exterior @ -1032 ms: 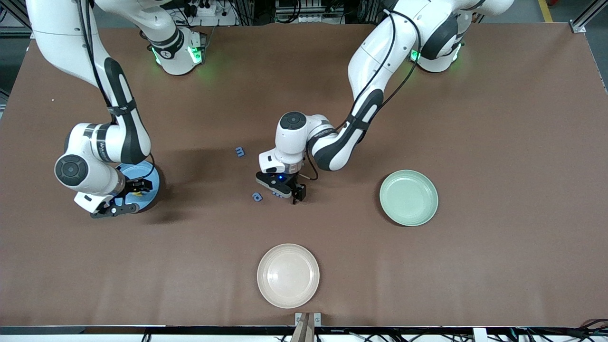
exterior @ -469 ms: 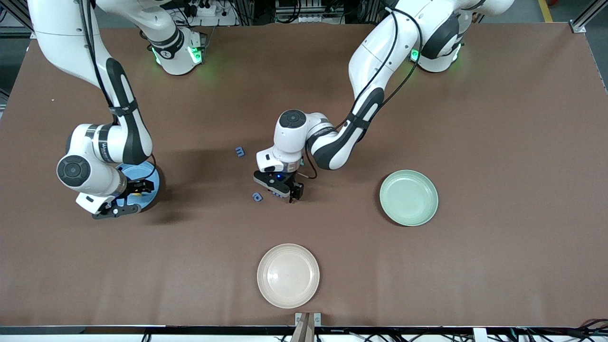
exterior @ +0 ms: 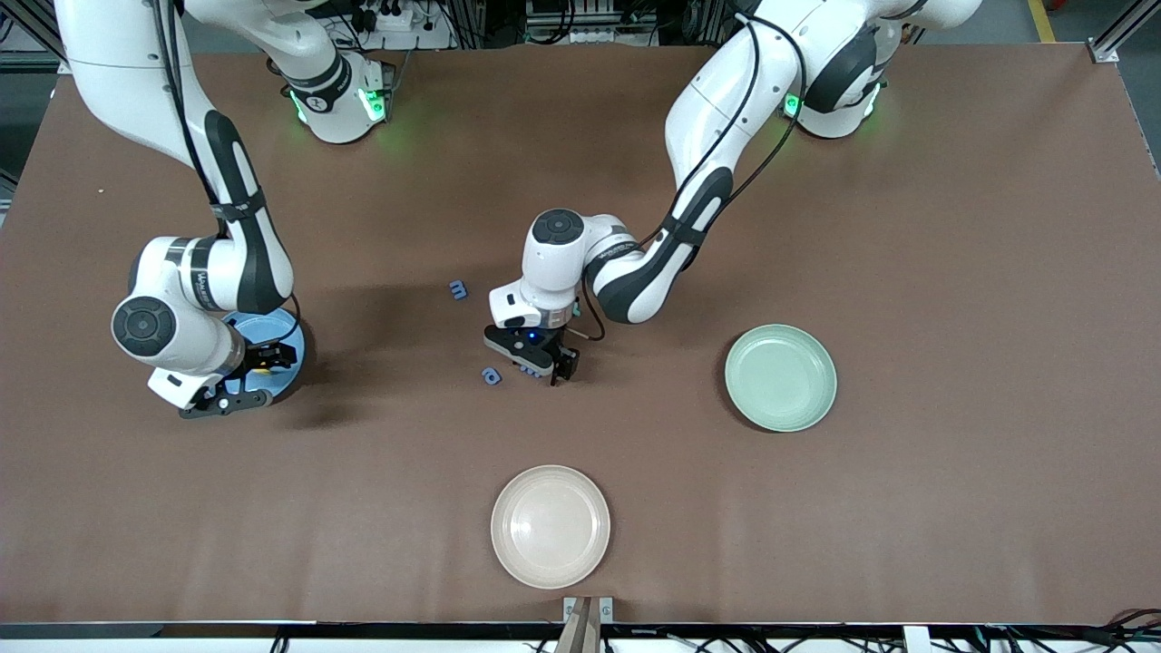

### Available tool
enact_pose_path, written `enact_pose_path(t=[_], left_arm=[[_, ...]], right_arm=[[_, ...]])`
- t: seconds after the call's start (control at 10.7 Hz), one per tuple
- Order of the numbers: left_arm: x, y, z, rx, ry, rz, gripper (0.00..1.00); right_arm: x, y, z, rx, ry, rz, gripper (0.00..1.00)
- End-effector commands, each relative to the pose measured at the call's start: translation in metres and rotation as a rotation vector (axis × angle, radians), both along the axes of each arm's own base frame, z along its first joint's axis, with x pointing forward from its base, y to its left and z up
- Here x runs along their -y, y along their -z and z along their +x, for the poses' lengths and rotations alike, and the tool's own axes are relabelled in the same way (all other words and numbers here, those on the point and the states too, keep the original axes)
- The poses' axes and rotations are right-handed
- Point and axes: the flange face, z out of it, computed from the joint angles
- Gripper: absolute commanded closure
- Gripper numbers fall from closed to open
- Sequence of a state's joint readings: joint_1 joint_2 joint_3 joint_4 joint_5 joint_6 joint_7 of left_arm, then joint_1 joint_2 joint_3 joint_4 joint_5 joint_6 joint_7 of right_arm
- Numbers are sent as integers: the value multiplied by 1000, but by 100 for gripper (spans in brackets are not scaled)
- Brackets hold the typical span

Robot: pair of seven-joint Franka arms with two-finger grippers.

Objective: Sort upper and lower case letters into plates
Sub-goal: 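Grasp the blue W with the left gripper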

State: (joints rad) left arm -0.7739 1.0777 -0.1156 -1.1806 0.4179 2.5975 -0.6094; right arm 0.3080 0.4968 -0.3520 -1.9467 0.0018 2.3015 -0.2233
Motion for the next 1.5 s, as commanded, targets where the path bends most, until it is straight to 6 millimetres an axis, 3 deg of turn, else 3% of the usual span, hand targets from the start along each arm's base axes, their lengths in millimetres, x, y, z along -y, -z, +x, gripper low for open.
enact_pose_path(t=[0.0,0.19,0.38,0.75,0.94,1.22,1.41], left_arm=[[-1,-1,0,-19,-23,-6,13],[-3,1,1,-17,-22,-1,14],[-2,1,1,-18,-21,-1,37],[-3,1,2,-15,-17,1,39],[-3,2,1,-16,-18,2,52],[-3,2,1,-16,-18,2,52],[-4,2,2,-17,-19,3,57]], right_arm=[[-2,-2,3,-1,-11,3,0],[-2,-2,3,-1,-11,3,0],[-2,-2,3,-1,-11,3,0],[-5,-2,3,0,-14,4,0],[-6,-2,3,0,-16,4,0],[-6,-2,3,-1,-17,3,0],[-6,-1,3,-2,-15,4,0]])
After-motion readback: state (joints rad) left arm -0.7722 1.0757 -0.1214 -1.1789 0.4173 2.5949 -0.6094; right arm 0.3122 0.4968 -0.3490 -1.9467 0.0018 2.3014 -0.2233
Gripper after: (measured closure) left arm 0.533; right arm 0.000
